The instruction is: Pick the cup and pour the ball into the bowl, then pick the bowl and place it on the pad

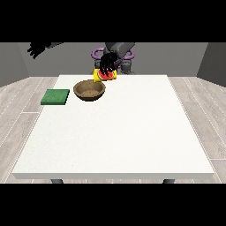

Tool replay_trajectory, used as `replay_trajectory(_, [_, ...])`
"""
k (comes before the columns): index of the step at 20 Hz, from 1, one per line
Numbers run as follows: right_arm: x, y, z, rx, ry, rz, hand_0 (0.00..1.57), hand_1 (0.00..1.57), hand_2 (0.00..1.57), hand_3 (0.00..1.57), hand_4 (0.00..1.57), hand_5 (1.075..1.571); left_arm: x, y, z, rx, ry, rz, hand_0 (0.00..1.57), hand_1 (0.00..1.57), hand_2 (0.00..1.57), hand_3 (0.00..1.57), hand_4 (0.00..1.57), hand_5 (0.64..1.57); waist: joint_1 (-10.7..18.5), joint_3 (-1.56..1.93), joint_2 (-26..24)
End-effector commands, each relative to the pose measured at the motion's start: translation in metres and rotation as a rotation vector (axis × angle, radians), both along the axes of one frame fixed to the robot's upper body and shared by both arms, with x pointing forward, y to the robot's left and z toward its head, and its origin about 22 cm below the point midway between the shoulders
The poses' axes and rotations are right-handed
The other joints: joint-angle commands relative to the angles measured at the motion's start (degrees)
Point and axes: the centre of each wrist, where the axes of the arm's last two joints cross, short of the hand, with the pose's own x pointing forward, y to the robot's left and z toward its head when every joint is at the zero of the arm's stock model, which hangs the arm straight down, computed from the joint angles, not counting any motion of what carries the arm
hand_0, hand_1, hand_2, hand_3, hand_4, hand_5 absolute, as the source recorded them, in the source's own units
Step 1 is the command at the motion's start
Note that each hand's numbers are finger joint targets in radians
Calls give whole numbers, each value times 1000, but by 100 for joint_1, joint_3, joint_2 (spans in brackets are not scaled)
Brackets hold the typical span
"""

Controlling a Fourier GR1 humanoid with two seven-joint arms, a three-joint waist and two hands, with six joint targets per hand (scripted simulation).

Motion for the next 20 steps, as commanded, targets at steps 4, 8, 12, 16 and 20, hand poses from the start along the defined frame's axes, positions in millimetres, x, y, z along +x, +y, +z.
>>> replay_trajectory(4, [26,27,2,15,-11,57,0,0,0,328,690,1553,-20,-29,4,260,-18,18,410,410,1341,1548,1019,1571,-313,-7,72])
replay_trajectory(8, [11,25,-22,5,4,26,0,0,0,341,693,1552,-26,-45,20,337,16,-50,195,195,1245,1571,1115,1569,-102,-7,-4])
replay_trajectory(12, [7,15,-16,9,14,39,0,0,0,165,706,1550,-23,-50,38,304,42,-42,0,0,1056,1547,1106,1570,-91,-10,-8])
replay_trajectory(16, [-17,-3,-31,-7,81,-55,0,0,0,165,706,1550,-13,-2,38,-38,-3,-33,748,748,1571,1544,1105,1556,396,-20,-460])
replay_trajectory(20, [-20,-10,-28,-20,89,-123,0,0,0,107,740,1551,0,46,60,-472,21,-4,949,949,1367,1079,1300,1556,866,-54,-448])
